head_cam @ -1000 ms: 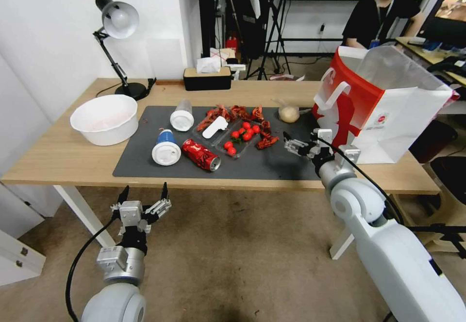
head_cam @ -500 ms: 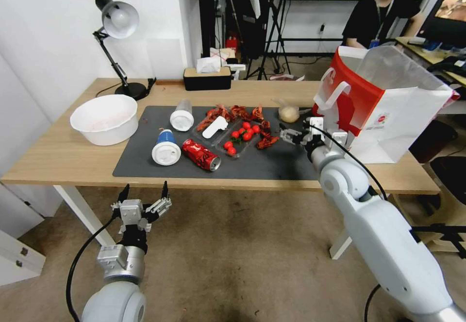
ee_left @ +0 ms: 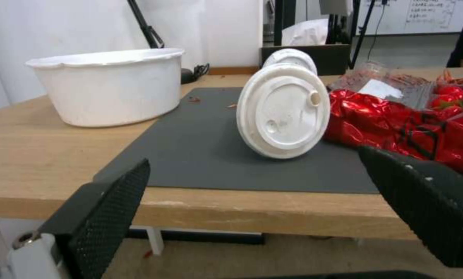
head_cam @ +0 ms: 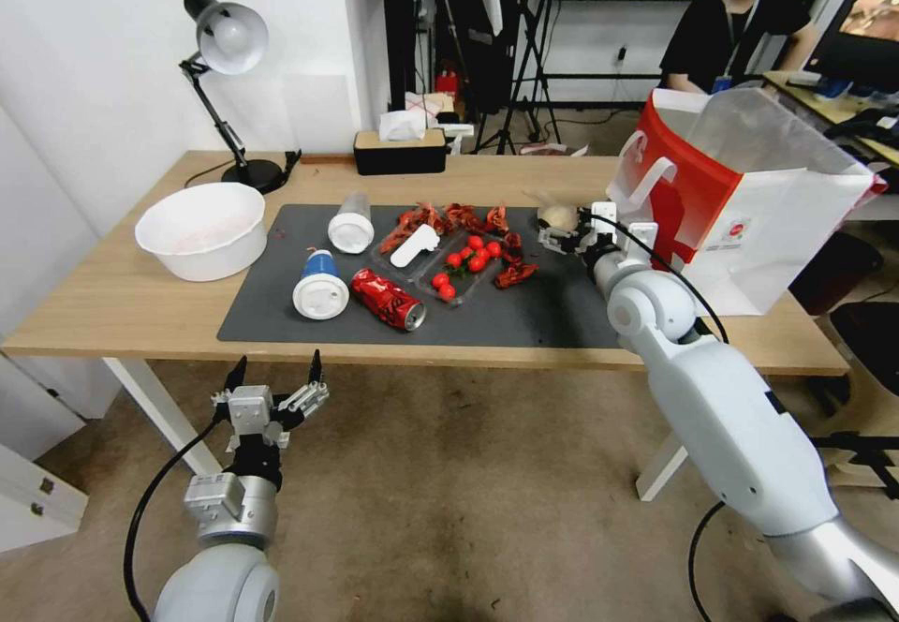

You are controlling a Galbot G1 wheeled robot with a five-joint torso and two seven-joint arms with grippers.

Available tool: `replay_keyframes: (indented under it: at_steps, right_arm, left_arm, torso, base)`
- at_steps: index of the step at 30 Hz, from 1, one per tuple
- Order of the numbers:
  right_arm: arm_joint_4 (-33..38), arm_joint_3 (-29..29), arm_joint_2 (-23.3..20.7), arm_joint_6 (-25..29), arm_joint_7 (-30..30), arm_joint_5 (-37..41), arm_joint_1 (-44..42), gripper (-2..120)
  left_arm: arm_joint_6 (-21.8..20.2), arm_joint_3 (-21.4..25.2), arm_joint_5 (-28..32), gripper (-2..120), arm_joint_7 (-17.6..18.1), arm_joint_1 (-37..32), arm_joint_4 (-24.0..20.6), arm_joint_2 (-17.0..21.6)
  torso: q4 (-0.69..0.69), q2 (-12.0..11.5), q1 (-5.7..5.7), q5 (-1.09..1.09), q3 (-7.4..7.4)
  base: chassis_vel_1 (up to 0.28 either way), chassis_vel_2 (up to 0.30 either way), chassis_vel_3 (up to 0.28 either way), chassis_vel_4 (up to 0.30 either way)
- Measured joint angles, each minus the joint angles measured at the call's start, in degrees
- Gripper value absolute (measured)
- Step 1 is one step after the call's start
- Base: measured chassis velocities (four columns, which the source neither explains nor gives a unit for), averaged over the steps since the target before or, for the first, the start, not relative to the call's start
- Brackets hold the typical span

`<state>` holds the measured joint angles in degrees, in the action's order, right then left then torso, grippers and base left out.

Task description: Pick up the trash from the table and place it into the takeout bag.

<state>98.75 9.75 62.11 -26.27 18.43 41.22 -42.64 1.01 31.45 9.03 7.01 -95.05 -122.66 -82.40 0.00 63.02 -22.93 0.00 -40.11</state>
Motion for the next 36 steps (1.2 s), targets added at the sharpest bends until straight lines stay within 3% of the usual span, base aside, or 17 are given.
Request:
replay_keyframes:
  at_steps: [36]
  right_arm:
    - [-24.5, -7.0, 5.0, -1.5, -2.6, 0.2, 18.1, 100]
  left_arm:
    - [0.0, 0.1, 0.6, 100, 0.1, 0.3, 0.4, 0.3]
  torso:
    - [0.00, 0.0, 0.00, 0.00, 0.00]
  base:
    - [0.000, 0.000, 0.000, 0.000]
